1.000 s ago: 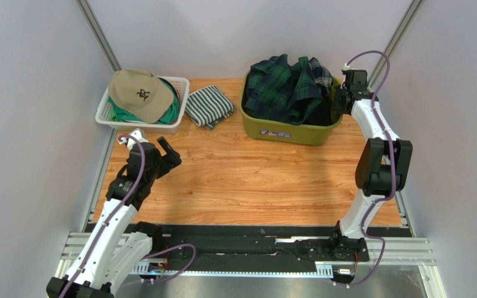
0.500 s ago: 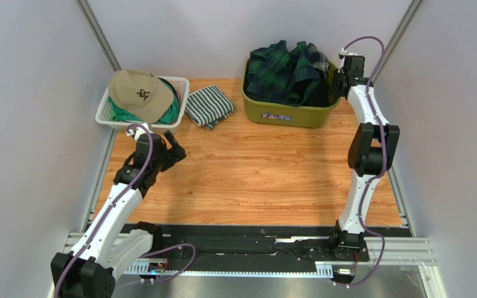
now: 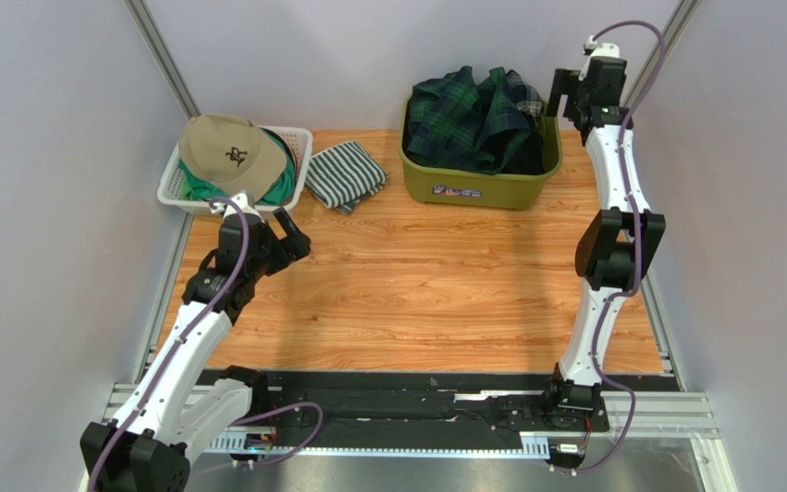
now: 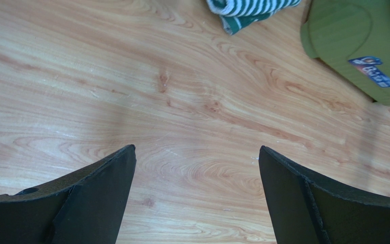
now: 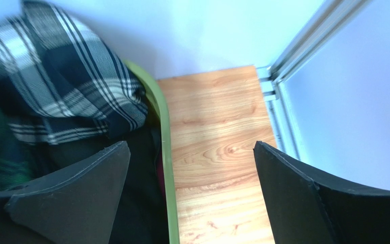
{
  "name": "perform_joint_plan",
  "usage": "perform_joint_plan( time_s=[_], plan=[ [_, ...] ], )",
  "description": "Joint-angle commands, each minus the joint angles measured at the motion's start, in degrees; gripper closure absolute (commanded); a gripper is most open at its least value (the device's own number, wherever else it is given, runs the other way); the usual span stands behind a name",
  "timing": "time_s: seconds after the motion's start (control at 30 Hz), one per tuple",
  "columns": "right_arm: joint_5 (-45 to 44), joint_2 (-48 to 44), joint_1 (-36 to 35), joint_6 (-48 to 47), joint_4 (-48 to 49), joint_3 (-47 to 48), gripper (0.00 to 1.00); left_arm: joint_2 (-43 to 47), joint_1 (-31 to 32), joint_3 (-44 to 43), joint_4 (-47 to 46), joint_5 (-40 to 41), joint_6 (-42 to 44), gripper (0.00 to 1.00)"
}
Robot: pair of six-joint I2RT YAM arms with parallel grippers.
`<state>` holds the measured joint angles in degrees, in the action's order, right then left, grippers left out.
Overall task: Fold and stack the skirts
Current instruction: Move the bin to the corner of the board, then pick up the skirt from the bin.
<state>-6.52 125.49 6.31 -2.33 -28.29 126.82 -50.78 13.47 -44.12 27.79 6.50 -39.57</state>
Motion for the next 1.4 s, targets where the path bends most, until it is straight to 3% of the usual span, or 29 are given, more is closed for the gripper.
perform_joint_plan(
  time_s=[0.0,0.1,0.23,0.43,0.57,0.67,0.7,0.77,0.8,1.03,1.37],
  plan=[
    [-0.43,-11.83,0.37,7.48,0.78,-1.03,0.01,3.49,0.06,-2.9,-0.19,-0.53,2.31,0.01],
    [12.53,-18.15,0.29,15.55,-0.26,-5.69,0.01,4.11,0.06,-2.55,0.33,-0.09,1.96,0.01],
    [24.96,-19.94,-1.11,23.42,-2.2,-8.61,0.01,3.85,0.06,-2.2,1.21,-0.96,2.31,0.01],
    [18.05,-12.58,-9.63,18.68,-10.02,-3.53,0.01,3.15,0.06,-1.85,1.65,-0.88,3.01,0.01],
    [15.57,-7.2,-10.52,19.99,-12.57,-1.06,0.06,3.24,0.06,-1.24,1.92,0.0,3.18,0.01],
    [19.52,-4.65,-10.44,20.43,-11.44,-0.09,0.28,3.5,0.06,-0.44,1.74,-1.4,4.33,0.01],
    [21.1,-4.29,-10.52,20.69,-10.82,0.96,0.58,3.59,0.06,-0.27,1.83,-1.49,4.33,0.01],
    [23.3,-4.29,-10.7,20.61,-10.38,3.33,0.79,3.76,0.06,-0.09,2.09,-1.84,4.42,0.01],
    [25.66,-4.46,-10.87,21.13,-9.68,5.78,1.0,4.2,0.06,0.0,2.18,-1.76,4.24,0.01],
    [33.33,-18.86,-12.54,24.38,6.13,2.38,1.0,8.07,0.06,2.01,0.25,-5.53,2.92,0.01],
    [35.08,-35.3,-26.25,21.39,7.11,4.58,1.0,13.34,0.06,3.86,0.6,-8.79,1.43,0.01]
  ],
)
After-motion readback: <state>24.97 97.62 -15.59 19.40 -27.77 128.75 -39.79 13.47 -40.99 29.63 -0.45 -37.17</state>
